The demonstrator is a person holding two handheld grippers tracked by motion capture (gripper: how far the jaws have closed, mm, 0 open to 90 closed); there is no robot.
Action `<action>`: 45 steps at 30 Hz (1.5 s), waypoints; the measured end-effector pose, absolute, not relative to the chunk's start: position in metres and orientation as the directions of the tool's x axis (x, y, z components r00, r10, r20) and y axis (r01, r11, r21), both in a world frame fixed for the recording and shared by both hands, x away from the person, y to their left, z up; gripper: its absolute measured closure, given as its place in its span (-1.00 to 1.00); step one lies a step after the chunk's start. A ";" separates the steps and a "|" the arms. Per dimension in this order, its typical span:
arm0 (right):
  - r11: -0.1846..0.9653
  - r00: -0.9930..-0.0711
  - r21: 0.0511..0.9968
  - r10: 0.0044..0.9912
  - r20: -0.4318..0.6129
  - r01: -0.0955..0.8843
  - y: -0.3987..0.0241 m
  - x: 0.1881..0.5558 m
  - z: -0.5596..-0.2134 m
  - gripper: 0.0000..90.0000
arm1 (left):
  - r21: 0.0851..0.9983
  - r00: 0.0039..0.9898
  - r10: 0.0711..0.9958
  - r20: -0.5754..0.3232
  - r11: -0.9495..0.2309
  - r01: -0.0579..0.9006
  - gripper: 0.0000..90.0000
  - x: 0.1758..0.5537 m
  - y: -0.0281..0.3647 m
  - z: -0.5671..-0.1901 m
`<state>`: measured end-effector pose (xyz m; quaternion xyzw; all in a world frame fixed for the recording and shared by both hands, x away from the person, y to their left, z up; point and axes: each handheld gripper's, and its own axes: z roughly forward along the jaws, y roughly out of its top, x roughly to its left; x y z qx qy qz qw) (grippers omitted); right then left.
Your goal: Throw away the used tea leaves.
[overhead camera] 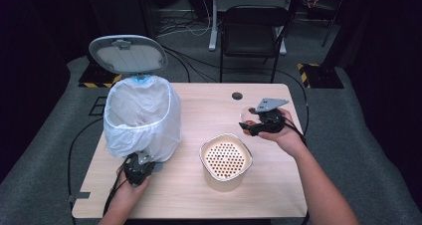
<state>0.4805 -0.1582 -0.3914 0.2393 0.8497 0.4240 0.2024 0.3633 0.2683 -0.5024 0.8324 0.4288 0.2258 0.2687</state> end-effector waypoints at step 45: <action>0.712 -0.727 0.574 0.131 -0.675 -0.405 -0.112 0.437 -0.361 -0.25 | 0.641 0.525 0.838 0.148 -0.486 0.595 0.94 0.363 0.268 -0.503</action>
